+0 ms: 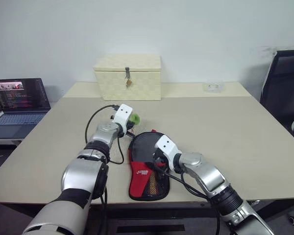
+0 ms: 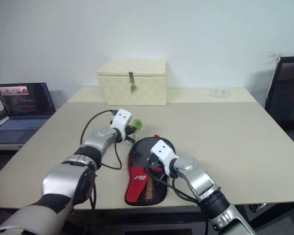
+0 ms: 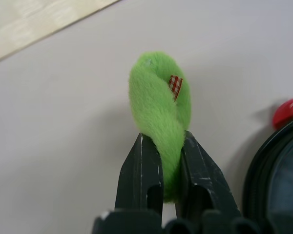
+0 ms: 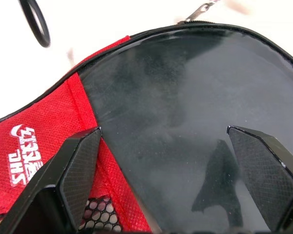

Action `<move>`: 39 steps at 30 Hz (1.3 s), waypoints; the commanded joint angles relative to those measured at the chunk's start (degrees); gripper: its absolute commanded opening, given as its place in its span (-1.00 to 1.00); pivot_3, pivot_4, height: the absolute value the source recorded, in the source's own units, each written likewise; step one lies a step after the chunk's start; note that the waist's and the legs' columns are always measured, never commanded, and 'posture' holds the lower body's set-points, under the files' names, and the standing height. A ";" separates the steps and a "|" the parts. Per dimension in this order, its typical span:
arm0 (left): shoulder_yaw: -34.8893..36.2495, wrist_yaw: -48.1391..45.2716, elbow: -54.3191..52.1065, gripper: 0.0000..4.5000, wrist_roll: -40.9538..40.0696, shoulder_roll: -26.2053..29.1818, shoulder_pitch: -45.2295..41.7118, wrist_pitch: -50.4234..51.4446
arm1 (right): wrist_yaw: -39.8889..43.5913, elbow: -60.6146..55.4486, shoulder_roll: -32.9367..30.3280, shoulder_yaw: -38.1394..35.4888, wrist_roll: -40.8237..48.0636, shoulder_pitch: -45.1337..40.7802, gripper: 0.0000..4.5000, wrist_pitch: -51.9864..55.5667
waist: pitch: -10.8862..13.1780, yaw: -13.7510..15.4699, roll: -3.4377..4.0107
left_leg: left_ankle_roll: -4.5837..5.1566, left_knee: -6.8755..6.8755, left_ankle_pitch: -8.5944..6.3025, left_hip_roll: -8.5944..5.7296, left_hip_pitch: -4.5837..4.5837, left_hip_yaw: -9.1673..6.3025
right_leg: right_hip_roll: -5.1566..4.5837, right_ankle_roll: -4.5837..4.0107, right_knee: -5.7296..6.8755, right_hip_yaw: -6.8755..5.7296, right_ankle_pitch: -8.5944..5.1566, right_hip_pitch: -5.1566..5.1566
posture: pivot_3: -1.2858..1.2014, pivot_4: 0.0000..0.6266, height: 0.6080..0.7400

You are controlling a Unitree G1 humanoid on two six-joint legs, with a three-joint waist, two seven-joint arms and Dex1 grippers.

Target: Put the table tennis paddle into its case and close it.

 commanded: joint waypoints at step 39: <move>-20.88 12.46 0.88 -0.99 25.99 -14.14 -6.85 -20.38 | 2.74 -10.09 -3.44 6.66 -2.19 10.12 1.00 10.86 | -0.16 1.30 -0.03 | 0.00 -0.18 -0.01 -0.76 0.15 -0.26 | -0.36 0.46 -0.79 -0.18 -0.02 0.61 | 0.03 -0.52 1.00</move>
